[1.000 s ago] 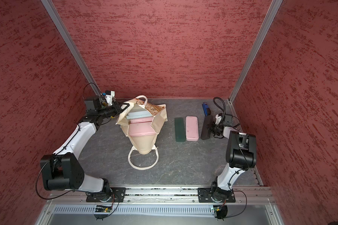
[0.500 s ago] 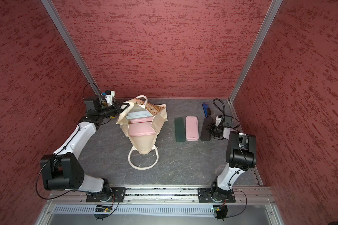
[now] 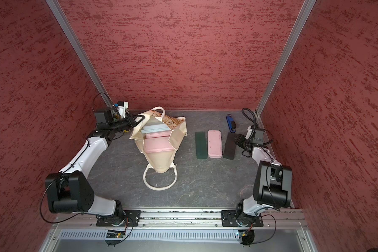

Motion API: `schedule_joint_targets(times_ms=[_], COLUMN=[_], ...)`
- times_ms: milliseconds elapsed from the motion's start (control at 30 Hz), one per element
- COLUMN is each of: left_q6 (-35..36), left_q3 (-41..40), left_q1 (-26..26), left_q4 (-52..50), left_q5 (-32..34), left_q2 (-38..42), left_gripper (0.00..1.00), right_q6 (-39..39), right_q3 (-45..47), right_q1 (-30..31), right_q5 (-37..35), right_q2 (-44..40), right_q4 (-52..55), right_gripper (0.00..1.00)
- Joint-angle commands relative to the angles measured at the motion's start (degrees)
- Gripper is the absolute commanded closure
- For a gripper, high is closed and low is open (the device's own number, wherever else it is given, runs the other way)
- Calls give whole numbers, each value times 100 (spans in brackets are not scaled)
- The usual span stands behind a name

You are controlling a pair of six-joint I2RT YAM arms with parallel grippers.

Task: Take out the pencil case from the canvas bag
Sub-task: Place the pencil case at the center of the board.

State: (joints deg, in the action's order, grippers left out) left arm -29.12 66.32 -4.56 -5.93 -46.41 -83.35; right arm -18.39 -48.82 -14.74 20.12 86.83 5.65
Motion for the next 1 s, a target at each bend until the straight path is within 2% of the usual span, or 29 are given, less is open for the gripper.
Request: schedule_joint_targets(times_ms=[0,100,367,767,967], left_q6=[-89,-87,-165,-93,19], left_q3=[-100,-111,-128,-92,-62], left_q1=[-89,-89,-72,-98,-125], left_q4=[30,46,94,4,-107], left_q5=[45,56,18,82,150], left_q2=[-50,-45,-121,-203,-203], left_gripper=[97,97,97,97,97], right_q6=[-147,-199,-150,1109,2083], right_q3=[124,246,401,204,-129], right_q1=[70,297,1291,3047,4190], right_q5=[-135,-242,252,82,-123], right_q2=[-465,-922,-1564,-2451,-2404], right_q4=[-267,-424,-1037,-2026,-2240], right_gripper=[37,37,38,36,33])
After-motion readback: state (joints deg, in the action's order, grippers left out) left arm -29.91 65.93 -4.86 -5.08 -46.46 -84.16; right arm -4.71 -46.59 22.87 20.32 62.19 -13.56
